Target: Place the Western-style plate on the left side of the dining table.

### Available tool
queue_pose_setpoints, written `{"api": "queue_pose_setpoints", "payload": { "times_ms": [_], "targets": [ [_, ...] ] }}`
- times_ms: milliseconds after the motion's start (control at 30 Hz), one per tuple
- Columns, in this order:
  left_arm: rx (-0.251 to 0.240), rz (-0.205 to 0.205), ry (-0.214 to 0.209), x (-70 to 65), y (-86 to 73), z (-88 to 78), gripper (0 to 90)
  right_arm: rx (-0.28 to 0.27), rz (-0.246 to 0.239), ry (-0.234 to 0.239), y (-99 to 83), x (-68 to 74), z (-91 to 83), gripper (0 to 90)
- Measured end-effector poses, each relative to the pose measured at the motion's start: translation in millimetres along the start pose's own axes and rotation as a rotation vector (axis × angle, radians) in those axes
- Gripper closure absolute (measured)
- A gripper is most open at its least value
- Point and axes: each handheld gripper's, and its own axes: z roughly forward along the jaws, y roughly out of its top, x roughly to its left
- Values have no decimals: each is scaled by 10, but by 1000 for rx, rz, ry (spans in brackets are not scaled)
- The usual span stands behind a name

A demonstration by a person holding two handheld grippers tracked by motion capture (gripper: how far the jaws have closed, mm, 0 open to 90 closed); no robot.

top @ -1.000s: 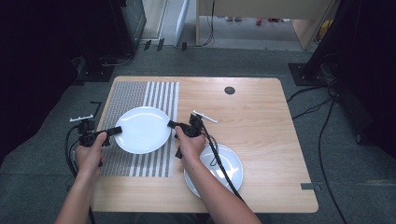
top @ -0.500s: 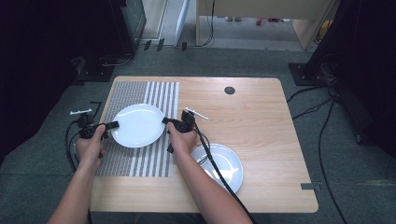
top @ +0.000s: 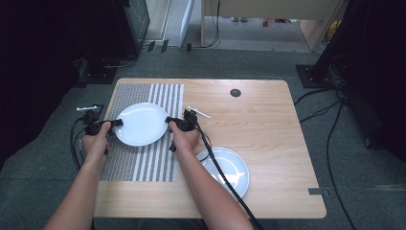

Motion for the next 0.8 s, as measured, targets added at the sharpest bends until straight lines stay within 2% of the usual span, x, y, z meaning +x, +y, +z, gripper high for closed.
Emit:
{"api": "queue_pose_setpoints", "payload": {
  "times_ms": [100,167,367,567,667,733,767,800],
  "targets": [
    [-6,-27,-8,10,6,42,718,-1,4,-6,14,-27,27,887],
    [-1,-37,-2,22,1,92,718,-2,-8,-21,15,-51,54,884],
    [-9,-58,-8,50,0,138,713,-15,-34,-28,32,-40,76,884],
    [-8,-56,7,65,-9,173,698,-19,-50,-37,37,-20,106,884],
    [-14,-56,-1,72,-13,182,698,-14,-64,-46,38,-40,119,880],
    [-17,-43,2,66,-17,185,698,-12,-63,-47,35,-44,123,877],
    [-18,-39,1,63,-19,185,692,-15,-78,-58,26,-44,130,873],
    [-17,-11,9,43,-23,184,663,-19,-106,-71,14,-41,139,866]
  ]
}}
